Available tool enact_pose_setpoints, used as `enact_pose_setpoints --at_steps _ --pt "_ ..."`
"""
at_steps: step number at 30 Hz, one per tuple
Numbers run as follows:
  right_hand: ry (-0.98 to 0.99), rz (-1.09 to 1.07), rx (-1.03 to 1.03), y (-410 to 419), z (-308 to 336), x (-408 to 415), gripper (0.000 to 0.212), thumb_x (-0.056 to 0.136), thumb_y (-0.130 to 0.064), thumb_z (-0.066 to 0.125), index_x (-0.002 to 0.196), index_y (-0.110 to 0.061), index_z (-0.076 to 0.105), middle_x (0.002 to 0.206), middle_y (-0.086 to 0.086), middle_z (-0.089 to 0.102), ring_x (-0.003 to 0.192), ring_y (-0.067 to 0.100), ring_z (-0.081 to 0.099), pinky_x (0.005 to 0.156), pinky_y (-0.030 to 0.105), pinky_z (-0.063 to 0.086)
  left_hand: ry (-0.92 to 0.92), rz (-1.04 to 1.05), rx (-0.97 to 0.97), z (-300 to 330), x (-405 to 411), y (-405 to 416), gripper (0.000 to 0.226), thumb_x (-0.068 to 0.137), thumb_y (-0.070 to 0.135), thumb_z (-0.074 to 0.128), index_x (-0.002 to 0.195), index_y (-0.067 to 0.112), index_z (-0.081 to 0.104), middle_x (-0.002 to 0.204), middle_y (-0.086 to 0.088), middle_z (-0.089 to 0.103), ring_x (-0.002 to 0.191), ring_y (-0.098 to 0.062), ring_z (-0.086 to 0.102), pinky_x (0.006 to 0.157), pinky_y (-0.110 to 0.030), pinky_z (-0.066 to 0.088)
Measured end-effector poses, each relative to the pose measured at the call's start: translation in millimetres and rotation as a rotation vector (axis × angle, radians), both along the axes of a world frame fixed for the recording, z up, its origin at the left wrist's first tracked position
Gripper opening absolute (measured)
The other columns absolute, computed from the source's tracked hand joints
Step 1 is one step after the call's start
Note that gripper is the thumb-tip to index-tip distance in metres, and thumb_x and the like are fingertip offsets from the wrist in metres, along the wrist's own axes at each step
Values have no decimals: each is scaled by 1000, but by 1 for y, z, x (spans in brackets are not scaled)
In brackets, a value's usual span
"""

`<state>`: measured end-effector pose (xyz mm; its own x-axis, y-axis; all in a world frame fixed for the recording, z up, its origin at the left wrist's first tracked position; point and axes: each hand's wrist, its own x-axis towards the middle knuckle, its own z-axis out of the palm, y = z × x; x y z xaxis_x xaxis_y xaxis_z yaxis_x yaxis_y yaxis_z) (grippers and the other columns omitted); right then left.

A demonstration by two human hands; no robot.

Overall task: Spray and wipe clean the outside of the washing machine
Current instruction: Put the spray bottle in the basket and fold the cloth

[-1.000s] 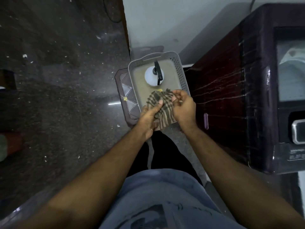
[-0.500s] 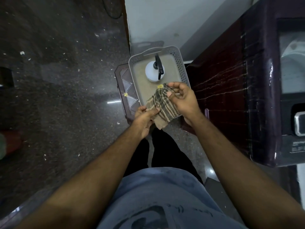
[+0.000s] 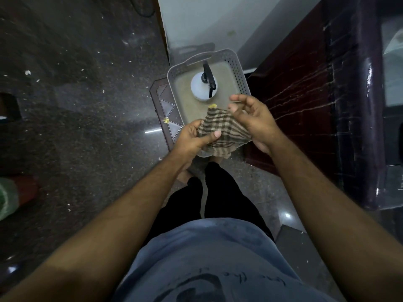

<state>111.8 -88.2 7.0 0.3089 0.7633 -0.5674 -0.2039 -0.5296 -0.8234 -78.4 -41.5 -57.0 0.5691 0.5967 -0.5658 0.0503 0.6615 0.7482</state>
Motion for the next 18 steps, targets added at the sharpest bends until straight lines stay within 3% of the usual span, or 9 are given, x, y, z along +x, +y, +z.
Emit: enact_pose_setpoints --at_steps 2,5,7,10,12,14,16,18 --pt "135 -179 -40 -8 -8 -3 37 103 -30 58 135 -10 58 119 6 68 106 17 70 99 42 57 10 79 -47 4 7 -2 24 90 -6 73 112 4 70 98 -2 82 92 -15 77 84 -29 62" --pt "169 -123 -111 -29 -24 -9 48 102 -47 57 141 -20 50 128 3 67 117 18 68 104 43 54 42 158 -79 4 18 -7 22 90 -5 73 110 4 70 95 -1 82 89 -17 77 86 -34 63" --pt "91 -66 -103 -41 -36 -11 64 94 -42 70 150 -27 41 138 8 57 125 20 62 101 41 56 85 196 -99 1 21 -10 25 88 -3 76 112 0 68 96 -6 81 90 -22 75 91 -41 61" --pt "-35 -34 12 -46 -45 -6 75 90 -18 78 153 -31 38 153 2 41 136 16 51 95 32 57 182 274 -125 1 22 -14 50 84 -5 80 128 -4 55 110 -14 75 98 -26 73 97 -47 59" --pt "-142 101 63 -46 -50 1 69 89 -11 78 150 -22 47 153 -2 45 136 12 52 105 36 52 251 232 -92 -3 19 -15 67 79 -13 81 131 8 44 110 -7 72 94 -19 73 92 -42 61" --pt "-284 305 51 -44 -54 5 58 87 -3 77 141 -12 58 139 0 54 126 9 57 110 31 48 285 119 -9 -6 16 -13 85 74 -16 84 136 18 38 111 -4 67 95 -16 70 89 -37 62" --pt "-441 473 -8 -40 -57 5 53 86 3 74 136 -11 62 127 -3 57 117 8 58 105 13 44 373 -20 150 -7 14 -9 88 70 -15 85 141 18 44 113 -4 64 96 -14 65 85 -25 60" --pt "-590 550 -51 -37 -62 6 52 86 6 71 135 -11 63 123 -2 59 114 10 57 95 -2 33 550 -159 346 -5 17 -4 73 70 -9 87 135 11 61 110 1 66 95 -12 62 79 -9 52"
